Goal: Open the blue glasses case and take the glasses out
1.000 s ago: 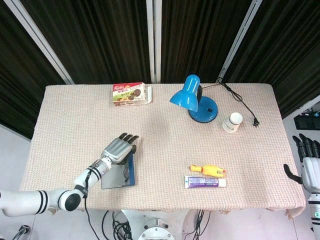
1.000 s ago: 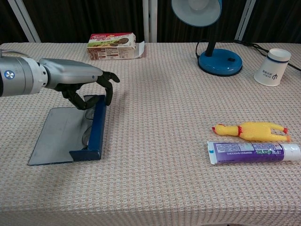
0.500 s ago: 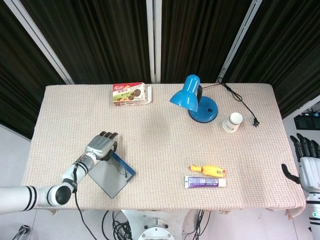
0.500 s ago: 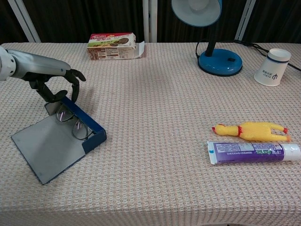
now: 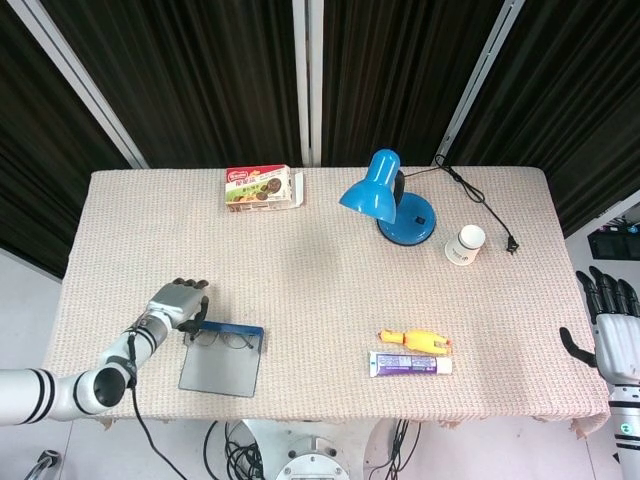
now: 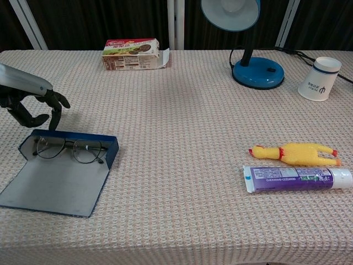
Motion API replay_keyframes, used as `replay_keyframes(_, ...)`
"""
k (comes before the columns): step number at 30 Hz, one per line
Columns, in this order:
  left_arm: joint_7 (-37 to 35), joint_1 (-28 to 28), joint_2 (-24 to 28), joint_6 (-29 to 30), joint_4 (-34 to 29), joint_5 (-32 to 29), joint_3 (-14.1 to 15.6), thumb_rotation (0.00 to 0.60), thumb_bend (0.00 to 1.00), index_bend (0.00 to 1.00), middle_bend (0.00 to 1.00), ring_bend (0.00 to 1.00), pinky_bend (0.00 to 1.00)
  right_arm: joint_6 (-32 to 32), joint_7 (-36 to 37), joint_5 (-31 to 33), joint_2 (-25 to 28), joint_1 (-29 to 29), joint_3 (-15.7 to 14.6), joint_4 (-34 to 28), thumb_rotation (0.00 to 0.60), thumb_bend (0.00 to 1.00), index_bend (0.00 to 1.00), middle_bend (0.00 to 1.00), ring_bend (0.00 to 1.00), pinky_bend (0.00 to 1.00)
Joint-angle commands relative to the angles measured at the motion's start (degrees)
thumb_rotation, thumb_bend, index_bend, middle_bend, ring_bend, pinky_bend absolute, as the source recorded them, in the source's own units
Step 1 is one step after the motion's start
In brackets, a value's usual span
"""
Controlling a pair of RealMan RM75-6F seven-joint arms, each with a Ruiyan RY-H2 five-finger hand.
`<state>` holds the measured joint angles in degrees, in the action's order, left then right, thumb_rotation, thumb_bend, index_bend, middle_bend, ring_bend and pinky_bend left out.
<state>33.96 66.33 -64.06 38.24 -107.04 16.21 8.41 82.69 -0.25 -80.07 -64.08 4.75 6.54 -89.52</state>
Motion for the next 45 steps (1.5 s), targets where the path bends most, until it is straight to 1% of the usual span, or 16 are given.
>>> replay_keyframes(1,-0.69,0.71,0.59,-0.75,-0.78,0.08,0.77,0.508,0.66,0.47,0.0,0.0,0.0,-0.03,-0.19,-0.02,-0.03,0.04,-0.03,-0.1,0.6,0.27,0.0,0.0,0.0,0.0)
replay_keyframes(7,-1.26,3.26,1.07,-2.33,-1.37,-1.67,3.07,0.482,0.66,0.53,0.0,0.0,0.0,0.1,-0.42,-0.05,0.04,0.04,-0.01,-0.35,0.6,0.26,0.0,0.0,0.0,0.0)
replay_keyframes(10,-1.96,4.21,1.08,-2.92,-1.49,-2.19,3.88,0.482,0.66,0.54,0.0,0.0,0.0,0.1,-0.48,-0.09,0.09,0.06,-0.02,-0.43,0.6,0.27,0.0,0.0,0.0,0.0)
replay_keyframes(13,-3.51,4.35,1.34,-3.07,-1.45,-1.41,3.75,0.482,0.65,0.52,0.0,0.0,0.0,0.04,-0.46,-0.02,0.08,0.07,-0.02,-0.4,0.6,0.27,0.0,0.0,0.0,0.0)
replay_keyframes(16,-6.13,2.92,2.36,-1.16,-2.24,1.88,2.1,0.498,0.65,0.4,0.0,0.0,0.0,-0.01,-0.38,0.06,0.09,0.08,-0.01,-0.3,0.6,0.27,0.0,0.0,0.0,0.0)
replay_keyframes(18,-8.45,0.83,3.58,1.23,-3.72,6.27,0.28,0.558,0.62,0.29,0.0,0.0,0.0,-0.01,-0.35,0.06,0.14,0.08,0.01,-0.26,0.6,0.27,0.0,0.0,0.0,0.0)
replay_keyframes(20,-10.36,-1.72,4.31,4.51,-5.13,11.18,-1.15,0.598,0.57,0.23,0.0,0.0,0.0,-0.01,-0.32,0.11,0.21,0.09,0.05,-0.25,0.6,0.27,0.0,0.0,0.0,0.0)
replay_keyframes(22,-12.29,-5.41,4.02,9.52,-6.34,17.47,-2.16,0.6,0.5,0.21,0.0,0.0,0.0,-0.05,-0.25,0.18,0.25,0.11,0.08,-0.23,0.6,0.27,0.0,0.0,0.0,0.0)
replay_keyframes(23,-12.86,-7.08,3.51,11.87,-6.61,20.02,-2.27,0.6,0.46,0.21,0.0,0.0,0.0,-0.08,-0.22,0.19,0.24,0.13,0.09,-0.2,0.6,0.27,0.0,0.0,0.0,0.0)
replay_keyframes(25,-13.65,-10.79,1.94,16.44,-6.85,25.3,-1.71,0.6,0.41,0.21,0.0,0.0,0.0,-0.17,-0.09,0.22,0.17,0.15,0.08,-0.11,0.6,0.27,0.0,0.0,0.0,0.0)
replay_keyframes(28,-14.89,-15.21,-0.53,20.02,-6.47,29.76,-0.46,0.6,0.35,0.23,0.0,0.0,0.0,-0.31,0.0,0.17,0.1,0.2,0.0,0.05,0.6,0.27,0.0,0.0,0.0,0.0)
replay_keyframes(30,-15.65,-17.66,-2.33,21.6,-5.63,31.65,0.04,0.6,0.31,0.25,0.0,0.0,0.0,-0.31,0.05,0.07,0.1,0.22,-0.04,0.09,0.6,0.27,0.0,0.0,0.0,0.0)
replay_keyframes(33,-16.43,-20.34,-4.66,23.0,-4.42,33.95,0.27,0.6,0.31,0.27,0.0,0.0,0.0,-0.11,0.07,-0.08,0.26,0.17,-0.04,-0.12,0.6,0.27,0.0,0.0,0.0,0.0)
replay_keyframes(38,-17.99,-23.08,-7.53,23.24,-2.77,37.49,-0.18,0.6,0.3,0.28,0.01,0.0,0.0,0.13,-0.07,-0.07,0.28,0.08,0.0,-0.39,0.6,0.27,0.0,0.0,0.0,0.0)
replay_keyframes(42,-18.77,-24.41,-10.09,23.52,-0.64,38.72,-1.99,0.6,0.3,0.32,0.03,0.0,0.0,-0.29,-0.28,-0.09,0.09,0.3,-0.1,-0.45,0.6,0.27,0.0,0.0,0.0,0.0)
replay_keyframes(45,-17.66,-24.93,-11.98,24.1,0.46,37.7,-3.43,0.6,0.3,0.34,0.04,0.0,0.0,-0.41,-0.29,-0.07,-0.03,0.36,-0.14,-0.37,0.6,0.27,0.0,0.0,0.0,0.0)
